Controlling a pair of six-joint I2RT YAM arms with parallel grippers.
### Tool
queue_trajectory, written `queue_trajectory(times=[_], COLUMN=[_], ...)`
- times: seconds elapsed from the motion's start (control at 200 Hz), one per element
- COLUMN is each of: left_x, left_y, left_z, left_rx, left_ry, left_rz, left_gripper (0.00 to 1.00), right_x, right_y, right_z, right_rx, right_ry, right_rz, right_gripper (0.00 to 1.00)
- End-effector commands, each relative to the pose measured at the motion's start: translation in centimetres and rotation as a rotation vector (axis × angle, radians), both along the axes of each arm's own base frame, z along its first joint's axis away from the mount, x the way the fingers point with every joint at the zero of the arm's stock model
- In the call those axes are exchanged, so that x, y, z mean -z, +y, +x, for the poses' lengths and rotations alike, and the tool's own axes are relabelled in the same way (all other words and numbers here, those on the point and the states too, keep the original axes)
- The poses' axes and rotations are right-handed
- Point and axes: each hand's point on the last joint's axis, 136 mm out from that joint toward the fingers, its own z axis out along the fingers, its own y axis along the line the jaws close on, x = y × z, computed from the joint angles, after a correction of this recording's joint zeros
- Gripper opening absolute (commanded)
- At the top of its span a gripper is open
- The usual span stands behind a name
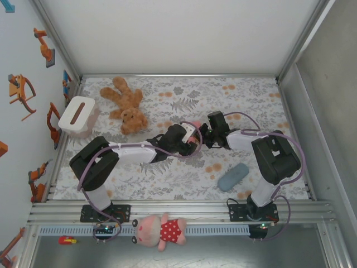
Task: Fold a paper plane with a square sheet of paper (pick it up from the middle)
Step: Fold the wing for the fifth time at the center of the table.
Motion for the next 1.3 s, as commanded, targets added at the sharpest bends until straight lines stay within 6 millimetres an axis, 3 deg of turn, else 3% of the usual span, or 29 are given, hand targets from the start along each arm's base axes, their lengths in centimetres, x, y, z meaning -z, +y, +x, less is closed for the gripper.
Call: queue_trajectory(times=[0.0,0.255,0.476,0.871,1.292], left_x=[0.8,2.7,3.1,3.8,4.5], left_y=[-0.3,0.1,0.2,1.0,1.4], left_z=[-0.4,0.0,0.5,0.8,0.5], left_rx=[0.01,-0.005,-0.019,-0.04,-0.032], left_ry=[0.019,-0.009,-0.053,-0.079,-0.062], left_rz=[0.008,0.062,0.091,0.124,0.123], left_gripper=[0.57,0.57,0.56,0.4,0.2], right_x=[-1.4,-2.1,-2.2,-2.0,-2.5], right_y=[0.3,0.8,1.0,0.7,-1.1], right_z=[0.7,0.9,0.8,0.4,0.9], right_rx=[0.01,0.029,0.032,0.036,0.065], right_ry=[-0.013,0.003,0.015,0.041,0.019], right_rz=[0.031,0.093,0.117,0.117,0.086], right_gripper=[0.0,0.0,0.0,0.0,0.2])
